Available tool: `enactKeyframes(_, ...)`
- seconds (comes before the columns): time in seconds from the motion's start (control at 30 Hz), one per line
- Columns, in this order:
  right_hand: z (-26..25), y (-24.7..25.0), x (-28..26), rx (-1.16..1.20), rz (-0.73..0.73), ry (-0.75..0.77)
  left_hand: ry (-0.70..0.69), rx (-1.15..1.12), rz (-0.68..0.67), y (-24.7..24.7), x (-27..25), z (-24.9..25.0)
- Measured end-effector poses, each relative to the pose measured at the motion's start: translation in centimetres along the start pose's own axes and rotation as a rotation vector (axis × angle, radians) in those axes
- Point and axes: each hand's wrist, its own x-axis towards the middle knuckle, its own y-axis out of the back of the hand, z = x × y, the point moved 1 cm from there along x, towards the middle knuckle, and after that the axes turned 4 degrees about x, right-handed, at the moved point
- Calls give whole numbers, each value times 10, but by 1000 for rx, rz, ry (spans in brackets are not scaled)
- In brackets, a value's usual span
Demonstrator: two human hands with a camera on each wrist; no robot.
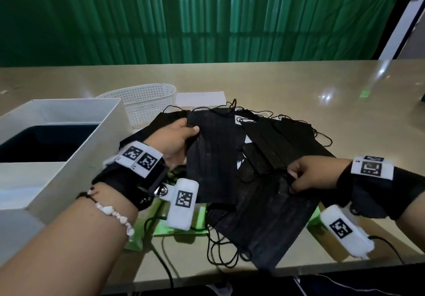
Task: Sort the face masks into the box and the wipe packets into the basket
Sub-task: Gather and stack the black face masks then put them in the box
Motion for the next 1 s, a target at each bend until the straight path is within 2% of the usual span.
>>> enactKeyframes(0.17,1,30,-4,256,330,187,135,-128,148,2,16,-32)
enactKeyframes(0.3,2,53,-14,544,434,265,165,-159,202,8,26,-50)
enactKeyframes(0.37,-5,63,-23,701,445,361,183,-112,191,14,31,-55)
enactKeyframes(0.47,-25,73,-36,937,374,495,206,-81,153,20,34,-60)
enactKeyframes(0.63,-63,68,-26,1098,180,632,233,-89,144,23,37,-64)
enactKeyframes(0.73,-84,54,3,992,151,554,267,-117,159,24,38,-64)
enactKeyframes(0.8,-94,44,27,716,164,482,304,-120,151,25,37,-63)
enactKeyframes(0.9,-105,31,53,150,218,410,329,-127,135,26,36,-62)
enactKeyframes(0.93,-108,27,58,43,209,408,324,-132,137,26,36,-62)
enactKeyframes(1.0,-112,19,67,-21,180,397,316,-134,141,26,36,-63)
